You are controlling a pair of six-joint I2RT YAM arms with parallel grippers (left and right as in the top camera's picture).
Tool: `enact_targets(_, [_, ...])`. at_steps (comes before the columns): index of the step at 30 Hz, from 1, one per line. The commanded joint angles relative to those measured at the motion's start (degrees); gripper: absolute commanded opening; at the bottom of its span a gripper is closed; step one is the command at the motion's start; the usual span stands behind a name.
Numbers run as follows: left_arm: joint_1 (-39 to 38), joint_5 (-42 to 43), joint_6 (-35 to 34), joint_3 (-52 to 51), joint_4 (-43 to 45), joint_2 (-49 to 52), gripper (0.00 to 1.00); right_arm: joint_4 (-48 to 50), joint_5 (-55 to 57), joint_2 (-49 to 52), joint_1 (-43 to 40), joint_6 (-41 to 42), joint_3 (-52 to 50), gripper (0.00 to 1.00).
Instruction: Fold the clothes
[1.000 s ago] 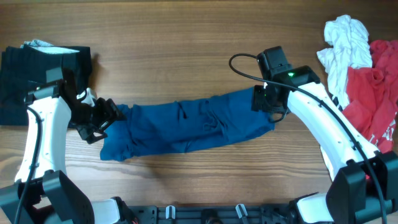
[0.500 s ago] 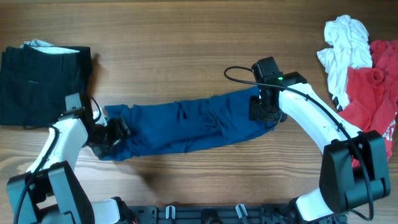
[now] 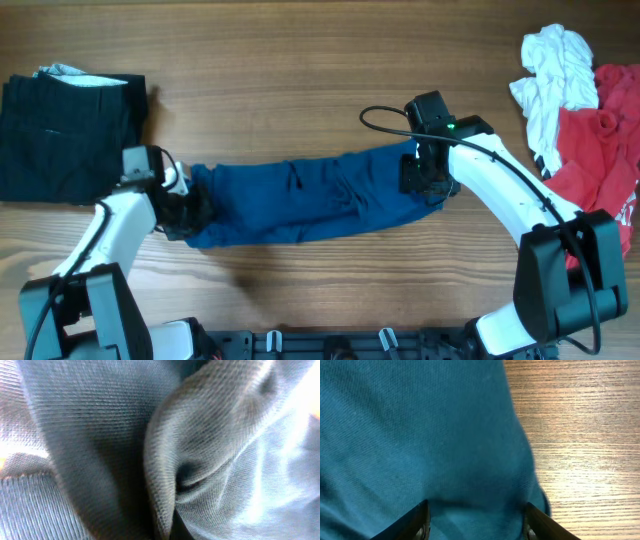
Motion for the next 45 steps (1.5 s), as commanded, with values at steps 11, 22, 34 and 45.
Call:
enact_targets(11, [2.7,-17.4,2.1,29.9,-11.8,0.4,0.04,-7.0,-1.2,-3.3,-12.1,-3.7,7.8,0.6])
enact_targets(22, [-30.7,-18.5,-7.3,32.4,-17.6,0.6,0.04,-7.8,-1.2,-3.3,-12.5,-3.8,7.5,0.61])
enact_targets(34, [-41.2,-18.6,-19.8,32.4,-17.7,0.6,0.04,-8.6,-2.5,-3.3,-12.5,-5.0,7.5,0.61])
enact_targets(45, [-42.8,-18.6,-23.9,32.4,-14.2,0.7,0.05,1.5,-15.9,0.6,-5.7,-6.5,-0.1,0.48])
